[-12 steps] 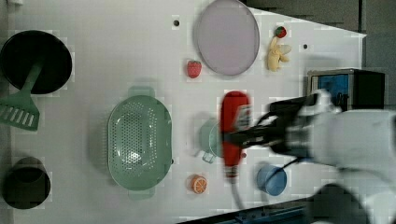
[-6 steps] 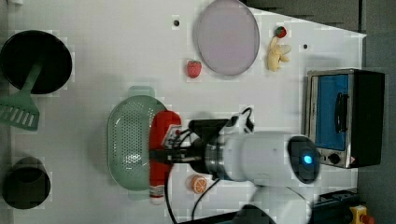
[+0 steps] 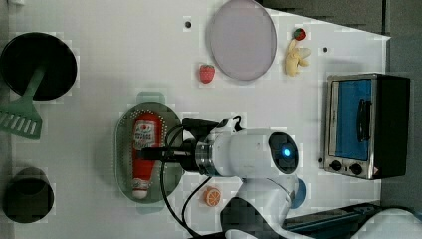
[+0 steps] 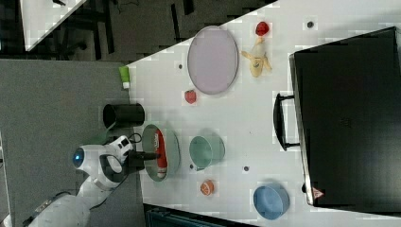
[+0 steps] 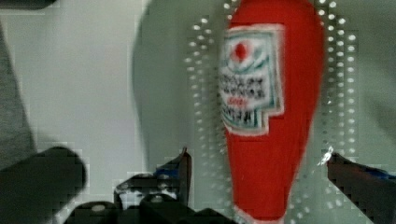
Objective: Pick Ketchup from the table and place it in strainer.
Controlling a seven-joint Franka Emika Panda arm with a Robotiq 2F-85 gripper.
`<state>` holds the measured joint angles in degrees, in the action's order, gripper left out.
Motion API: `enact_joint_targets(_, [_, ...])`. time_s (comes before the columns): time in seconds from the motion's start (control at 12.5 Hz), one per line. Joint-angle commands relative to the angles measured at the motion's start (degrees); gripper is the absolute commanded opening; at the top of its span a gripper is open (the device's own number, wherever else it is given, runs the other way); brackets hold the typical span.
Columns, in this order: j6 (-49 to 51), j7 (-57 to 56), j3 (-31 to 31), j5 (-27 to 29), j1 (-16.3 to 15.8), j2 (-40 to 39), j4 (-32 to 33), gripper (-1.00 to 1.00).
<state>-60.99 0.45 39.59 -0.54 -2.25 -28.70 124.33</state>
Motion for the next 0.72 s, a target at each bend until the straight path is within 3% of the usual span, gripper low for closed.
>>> enact_joint_targets(0.08, [0.8, 7.8, -0.3, 0.1, 1.5, 5.7, -1.1, 1.00])
enact_joint_targets(0.48, [10.1, 11.5, -1.2, 0.4, 7.9, 22.6, -2.1, 1.00])
enact_joint_targets(0.72, [24.5, 11.4, -5.8, 4.2, 11.9, 32.7, -4.2, 1.00])
